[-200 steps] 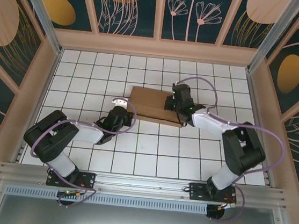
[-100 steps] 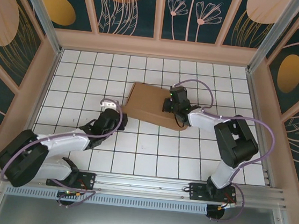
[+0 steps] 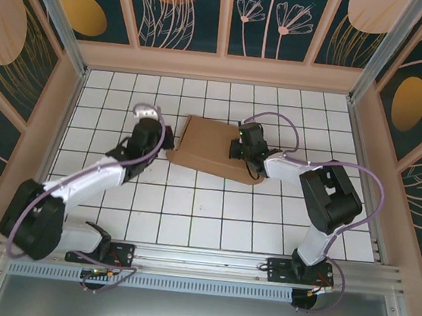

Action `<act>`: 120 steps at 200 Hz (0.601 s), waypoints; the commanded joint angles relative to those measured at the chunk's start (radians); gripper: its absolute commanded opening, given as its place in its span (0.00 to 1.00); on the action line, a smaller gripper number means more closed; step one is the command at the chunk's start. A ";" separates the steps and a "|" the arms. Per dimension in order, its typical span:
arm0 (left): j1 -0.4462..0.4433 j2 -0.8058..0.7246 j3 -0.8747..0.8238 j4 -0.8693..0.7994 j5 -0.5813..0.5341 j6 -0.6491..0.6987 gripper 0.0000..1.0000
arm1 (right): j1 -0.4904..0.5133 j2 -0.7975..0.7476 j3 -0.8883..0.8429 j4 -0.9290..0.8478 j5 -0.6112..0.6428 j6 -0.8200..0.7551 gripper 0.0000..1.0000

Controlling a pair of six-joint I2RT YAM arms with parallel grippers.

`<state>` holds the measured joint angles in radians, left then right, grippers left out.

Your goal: Fold the paper box

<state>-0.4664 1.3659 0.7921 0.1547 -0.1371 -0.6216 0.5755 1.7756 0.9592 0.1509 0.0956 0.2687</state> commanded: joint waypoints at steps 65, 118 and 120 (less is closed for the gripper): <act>0.051 0.557 0.431 -0.315 0.371 0.056 0.00 | -0.023 0.035 -0.037 -0.109 -0.166 -0.054 0.06; 0.067 0.642 0.326 -0.210 0.425 -0.029 0.00 | -0.023 -0.104 -0.016 -0.122 -0.182 -0.037 0.08; 0.068 0.642 0.321 -0.206 0.429 -0.032 0.00 | -0.023 -0.111 -0.017 -0.122 -0.181 -0.036 0.08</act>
<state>-0.4103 1.9255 1.1908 -0.0143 0.2665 -0.6106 0.5449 1.7504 0.9600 0.1284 -0.0448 0.2344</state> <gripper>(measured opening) 0.051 0.074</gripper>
